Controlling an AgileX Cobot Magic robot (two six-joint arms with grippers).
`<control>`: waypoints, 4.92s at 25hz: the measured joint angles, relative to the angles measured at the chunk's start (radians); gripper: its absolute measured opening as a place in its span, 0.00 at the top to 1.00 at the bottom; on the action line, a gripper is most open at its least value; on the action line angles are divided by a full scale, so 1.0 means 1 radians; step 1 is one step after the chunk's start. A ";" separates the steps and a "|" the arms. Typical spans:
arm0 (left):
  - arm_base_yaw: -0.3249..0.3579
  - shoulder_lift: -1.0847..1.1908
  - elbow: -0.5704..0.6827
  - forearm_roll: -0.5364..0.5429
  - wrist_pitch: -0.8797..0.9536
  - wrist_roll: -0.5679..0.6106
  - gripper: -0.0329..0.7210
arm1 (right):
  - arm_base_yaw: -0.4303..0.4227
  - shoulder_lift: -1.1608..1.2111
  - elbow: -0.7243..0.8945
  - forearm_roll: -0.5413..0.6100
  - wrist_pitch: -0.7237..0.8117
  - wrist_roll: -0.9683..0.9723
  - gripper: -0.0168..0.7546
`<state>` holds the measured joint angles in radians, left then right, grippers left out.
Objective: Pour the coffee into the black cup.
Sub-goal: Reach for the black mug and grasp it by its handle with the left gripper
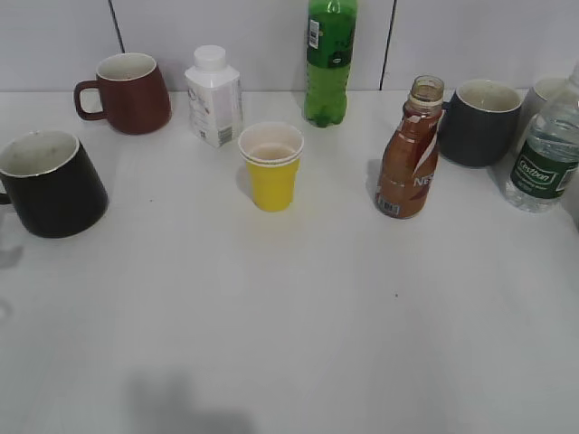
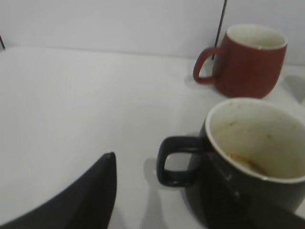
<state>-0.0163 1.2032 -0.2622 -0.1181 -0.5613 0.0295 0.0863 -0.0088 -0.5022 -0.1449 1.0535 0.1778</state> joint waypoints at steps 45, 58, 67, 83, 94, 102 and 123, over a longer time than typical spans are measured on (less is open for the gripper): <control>0.204 0.474 0.002 0.401 -0.511 -0.186 0.39 | 0.000 0.000 0.000 0.000 0.000 0.000 0.22; 0.225 0.481 -0.112 0.544 -0.329 -0.195 0.39 | 0.000 0.000 0.000 0.000 0.000 0.000 0.22; 0.225 0.510 -0.158 0.550 -0.327 -0.196 0.39 | 0.000 0.000 0.000 0.000 0.000 0.000 0.22; 0.227 0.702 -0.161 0.510 -0.626 -0.198 0.39 | 0.000 0.000 0.000 0.000 0.000 0.000 0.22; 0.228 0.727 -0.268 0.597 -0.543 -0.198 0.47 | 0.000 0.000 0.000 0.000 0.000 0.000 0.22; 0.228 0.776 -0.369 0.726 -0.535 -0.199 0.83 | 0.000 0.000 0.000 0.000 0.000 0.000 0.22; 0.120 0.788 -0.528 1.121 -0.591 -0.541 0.88 | 0.000 0.000 0.000 0.000 0.000 0.000 0.22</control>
<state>0.1034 1.9910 -0.7900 1.0026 -1.1521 -0.5112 0.0863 -0.0088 -0.5022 -0.1449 1.0535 0.1778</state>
